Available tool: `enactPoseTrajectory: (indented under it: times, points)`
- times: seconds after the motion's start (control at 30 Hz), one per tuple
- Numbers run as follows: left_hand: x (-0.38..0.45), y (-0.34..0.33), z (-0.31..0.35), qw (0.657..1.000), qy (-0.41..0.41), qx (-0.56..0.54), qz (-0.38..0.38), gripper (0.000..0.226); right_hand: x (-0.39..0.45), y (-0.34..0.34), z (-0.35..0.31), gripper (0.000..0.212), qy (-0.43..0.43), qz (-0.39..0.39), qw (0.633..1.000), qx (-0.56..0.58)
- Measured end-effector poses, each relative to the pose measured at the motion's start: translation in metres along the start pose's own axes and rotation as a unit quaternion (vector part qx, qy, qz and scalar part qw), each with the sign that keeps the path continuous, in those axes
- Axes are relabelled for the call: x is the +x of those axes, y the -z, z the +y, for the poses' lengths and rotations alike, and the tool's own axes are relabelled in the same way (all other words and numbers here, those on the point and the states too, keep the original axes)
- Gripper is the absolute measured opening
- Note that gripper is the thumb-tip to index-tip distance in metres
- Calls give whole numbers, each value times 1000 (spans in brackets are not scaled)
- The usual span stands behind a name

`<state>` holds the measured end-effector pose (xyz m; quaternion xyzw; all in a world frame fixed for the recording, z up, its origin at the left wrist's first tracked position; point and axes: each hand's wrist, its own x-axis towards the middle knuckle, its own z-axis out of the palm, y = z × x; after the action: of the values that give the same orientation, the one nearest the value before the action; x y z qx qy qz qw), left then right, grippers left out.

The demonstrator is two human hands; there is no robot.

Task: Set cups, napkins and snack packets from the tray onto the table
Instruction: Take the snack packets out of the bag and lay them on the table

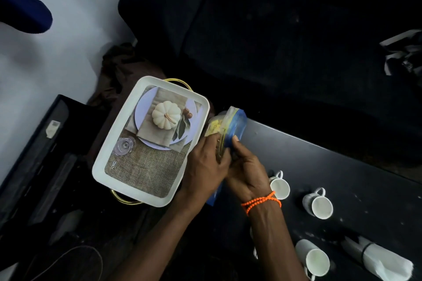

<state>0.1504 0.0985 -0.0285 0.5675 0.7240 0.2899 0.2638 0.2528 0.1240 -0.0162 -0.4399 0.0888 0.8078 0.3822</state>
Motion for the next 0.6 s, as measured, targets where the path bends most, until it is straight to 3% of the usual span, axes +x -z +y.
enactPoseTrajectory:
  times: [0.07, 0.13, 0.27, 0.37, 0.53, 0.6]
  points:
    - [5, 1, 4, 999, 5, 4, -54, 69, 2, -2, -3, 47, -1, 2, 1000, -6]
    - [10, 2, 4, 996, -8, 9, -87, 77, 3, -2, -5, 48, 5, 5, 1000, -10]
    - [19, 6, -7, 991, -12, -51, -126, 55, 2, 3, -4, 44, 27, 45, 998, -39]
    - [19, 7, -15, 973, 56, -151, -168, 55, 0, 13, -2, 37, 49, 83, 993, -71]
    - [16, 9, -25, 971, 86, -181, -129, 38, -7, 18, 1, 34, 106, 118, 981, -110]
    - [18, 19, -30, 981, 99, -157, -64, 32, -14, 20, -8, 18, 186, 188, 943, -201]
